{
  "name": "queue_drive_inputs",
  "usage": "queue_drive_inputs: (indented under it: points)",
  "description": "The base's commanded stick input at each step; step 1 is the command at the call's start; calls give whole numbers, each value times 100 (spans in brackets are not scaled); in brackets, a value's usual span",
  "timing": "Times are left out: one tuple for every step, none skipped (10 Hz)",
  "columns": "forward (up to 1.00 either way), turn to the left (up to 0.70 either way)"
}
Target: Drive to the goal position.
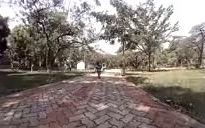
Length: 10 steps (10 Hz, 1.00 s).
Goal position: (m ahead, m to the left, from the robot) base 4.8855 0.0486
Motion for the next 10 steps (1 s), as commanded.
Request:
queue_drive_inputs:
  points:
    - [70,0]
    - [70,0]
    - [70,0]
    - [70,0]
    - [70,0]
    - [70,0]
    - [70,0]
    - [70,0]
    - [70,0]
    - [70,0]
